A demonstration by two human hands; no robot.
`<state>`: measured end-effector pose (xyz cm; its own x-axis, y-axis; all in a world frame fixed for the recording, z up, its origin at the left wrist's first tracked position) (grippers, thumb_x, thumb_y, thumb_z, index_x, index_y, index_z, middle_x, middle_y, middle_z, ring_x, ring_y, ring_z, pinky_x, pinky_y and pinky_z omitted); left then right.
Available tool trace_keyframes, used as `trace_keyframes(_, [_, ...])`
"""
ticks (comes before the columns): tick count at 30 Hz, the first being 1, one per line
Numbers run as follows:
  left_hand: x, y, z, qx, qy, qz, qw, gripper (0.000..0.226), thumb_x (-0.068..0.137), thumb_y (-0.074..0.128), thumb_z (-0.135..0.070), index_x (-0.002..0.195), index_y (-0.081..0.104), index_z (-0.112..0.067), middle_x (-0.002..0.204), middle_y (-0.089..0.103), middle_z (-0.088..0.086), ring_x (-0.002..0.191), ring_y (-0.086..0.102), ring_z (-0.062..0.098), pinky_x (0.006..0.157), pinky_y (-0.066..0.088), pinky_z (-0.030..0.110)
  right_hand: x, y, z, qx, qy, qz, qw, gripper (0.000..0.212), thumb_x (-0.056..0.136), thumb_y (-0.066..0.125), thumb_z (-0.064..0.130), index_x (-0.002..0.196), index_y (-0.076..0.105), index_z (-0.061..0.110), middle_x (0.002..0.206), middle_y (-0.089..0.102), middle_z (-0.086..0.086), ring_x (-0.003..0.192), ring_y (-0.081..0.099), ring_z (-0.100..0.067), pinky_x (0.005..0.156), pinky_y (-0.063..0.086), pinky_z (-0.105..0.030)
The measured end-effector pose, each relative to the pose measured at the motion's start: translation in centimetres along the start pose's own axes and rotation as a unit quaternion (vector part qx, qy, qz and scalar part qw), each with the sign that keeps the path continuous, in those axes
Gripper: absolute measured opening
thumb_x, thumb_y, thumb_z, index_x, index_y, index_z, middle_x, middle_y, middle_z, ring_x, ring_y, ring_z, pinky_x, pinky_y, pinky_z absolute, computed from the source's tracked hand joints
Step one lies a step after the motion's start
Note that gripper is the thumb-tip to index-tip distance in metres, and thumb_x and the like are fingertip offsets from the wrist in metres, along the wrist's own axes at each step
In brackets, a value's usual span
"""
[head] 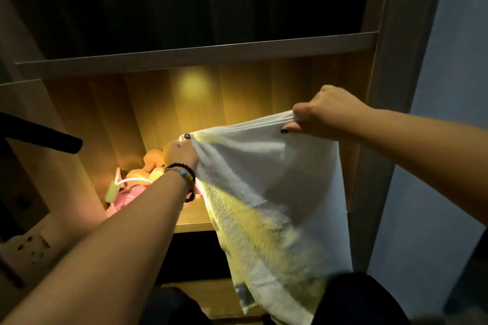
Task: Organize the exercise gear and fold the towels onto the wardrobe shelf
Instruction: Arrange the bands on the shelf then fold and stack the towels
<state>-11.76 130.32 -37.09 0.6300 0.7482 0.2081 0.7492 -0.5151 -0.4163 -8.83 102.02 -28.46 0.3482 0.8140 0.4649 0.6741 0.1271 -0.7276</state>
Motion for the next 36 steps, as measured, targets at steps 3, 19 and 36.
trace_keyframes(3, [0.1,0.6,1.2,-0.018,-0.079,0.002,0.997,0.028,0.102,0.045,-0.028,0.091,0.052,-0.004,0.064,0.035,0.002,0.08,0.048,0.024,0.058,0.034,0.028,-0.5,0.3,1.7,0.015,-0.053,0.098,0.994,0.04,0.097,0.04,0.047,0.095,0.065,0.016,0.072,0.06,0.001,0.064,0.061,-0.018,0.066,0.054,-0.036])
trace_keyframes(19, [1.1,1.8,-2.7,-0.092,0.027,0.01,0.995,0.045,0.095,0.05,-0.016,0.052,0.038,-0.015,0.054,0.033,0.001,0.054,0.032,0.021,0.049,0.025,0.025,-4.7,-5.0,10.4,0.438,-0.063,0.098,0.892,0.044,0.089,0.06,0.039,0.058,0.046,0.011,0.058,0.038,-0.002,0.054,0.039,-0.017,0.066,0.038,-0.034])
trace_keyframes(36, [0.7,-2.3,1.7,-0.296,-0.033,0.132,0.945,0.017,0.086,0.07,-0.013,0.1,0.068,-0.004,0.098,0.067,0.003,0.095,0.064,0.017,0.093,0.051,0.033,-4.9,0.9,0.1,0.064,-0.026,0.064,0.996,0.019,0.081,0.064,0.035,0.082,0.065,0.015,0.083,0.058,-0.002,0.087,0.051,-0.018,0.062,0.051,-0.027])
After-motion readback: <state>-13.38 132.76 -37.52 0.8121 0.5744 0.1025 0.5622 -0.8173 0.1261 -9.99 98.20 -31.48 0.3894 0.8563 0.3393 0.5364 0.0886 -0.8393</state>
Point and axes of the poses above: each hand's wrist, its own x-axis towards the middle knuckle, its own y-axis out of the palm, z = x × y, the point moved 5 cm from there along x, towards the middle knuckle
